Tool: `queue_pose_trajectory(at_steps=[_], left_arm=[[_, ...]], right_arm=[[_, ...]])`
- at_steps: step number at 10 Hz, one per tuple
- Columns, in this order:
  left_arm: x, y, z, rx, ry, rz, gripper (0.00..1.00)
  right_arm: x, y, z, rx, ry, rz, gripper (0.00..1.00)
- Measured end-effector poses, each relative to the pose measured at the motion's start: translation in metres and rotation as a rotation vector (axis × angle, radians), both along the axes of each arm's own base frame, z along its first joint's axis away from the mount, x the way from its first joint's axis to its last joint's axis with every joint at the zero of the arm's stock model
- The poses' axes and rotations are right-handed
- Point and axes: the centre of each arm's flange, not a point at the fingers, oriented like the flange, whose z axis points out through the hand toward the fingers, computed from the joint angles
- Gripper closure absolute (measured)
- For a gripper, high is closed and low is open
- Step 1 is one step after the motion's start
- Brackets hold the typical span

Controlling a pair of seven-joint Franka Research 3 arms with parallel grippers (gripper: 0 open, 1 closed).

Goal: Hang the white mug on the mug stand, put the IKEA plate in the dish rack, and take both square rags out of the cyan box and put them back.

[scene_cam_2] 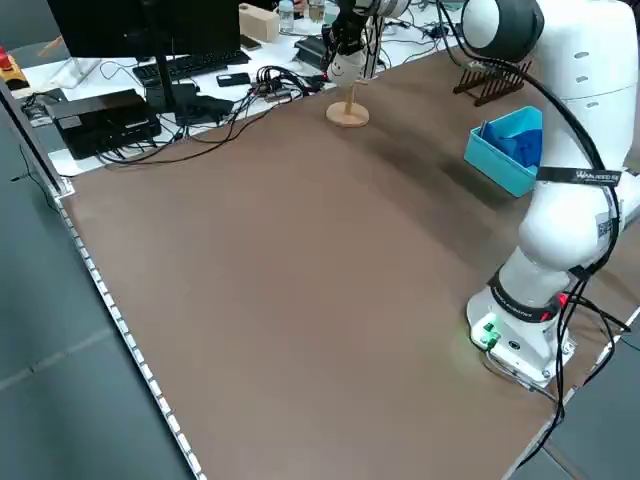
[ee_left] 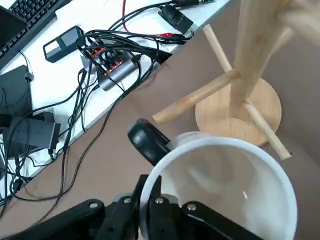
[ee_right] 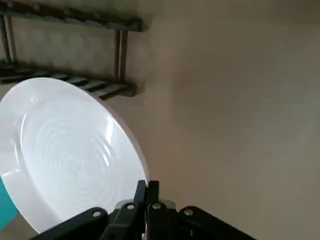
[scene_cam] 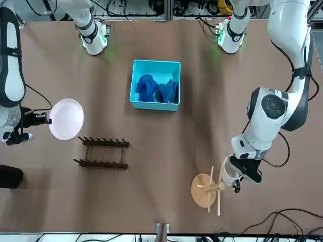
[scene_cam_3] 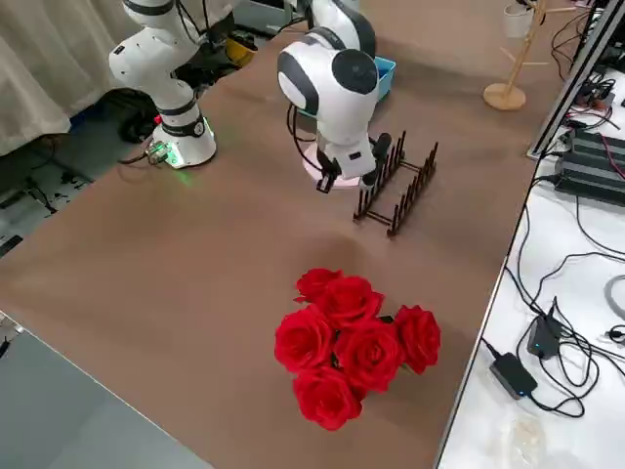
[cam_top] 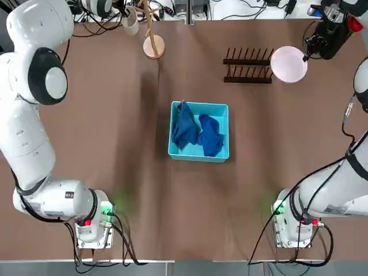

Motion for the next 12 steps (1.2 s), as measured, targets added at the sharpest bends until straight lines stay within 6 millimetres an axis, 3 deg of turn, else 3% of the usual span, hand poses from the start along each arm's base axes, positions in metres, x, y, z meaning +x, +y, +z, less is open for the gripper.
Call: queue_pose_trajectory(at_steps=[3, 6, 7, 9, 10, 12], left_arm=[[0.001, -0.006, 0.004, 0.005, -0.032, -0.057, 0.95], [0.003, -0.016, -0.009, 0.022, -0.057, -0.107, 0.95], [0.003, -0.022, -0.016, 0.029, -0.063, -0.126, 0.95], [0.003, -0.027, -0.019, 0.027, -0.067, -0.136, 0.92], [0.004, -0.028, -0.016, 0.024, -0.072, -0.135, 0.81], [0.004, -0.028, -0.006, 0.012, -0.081, -0.112, 0.51]], right_arm=[[0.02, 0.058, 0.023, -0.09, -0.026, 0.055, 0.97], [0.034, 0.137, 0.087, -0.398, -0.04, 0.118, 0.97], [0.033, 0.167, 0.096, -0.5, -0.059, 0.134, 0.97], [0.028, 0.205, 0.098, -0.671, -0.082, 0.159, 0.97], [0.028, 0.218, 0.101, -0.788, -0.117, 0.161, 0.97], [0.025, 0.239, 0.1, -0.919, -0.154, 0.165, 0.97]])
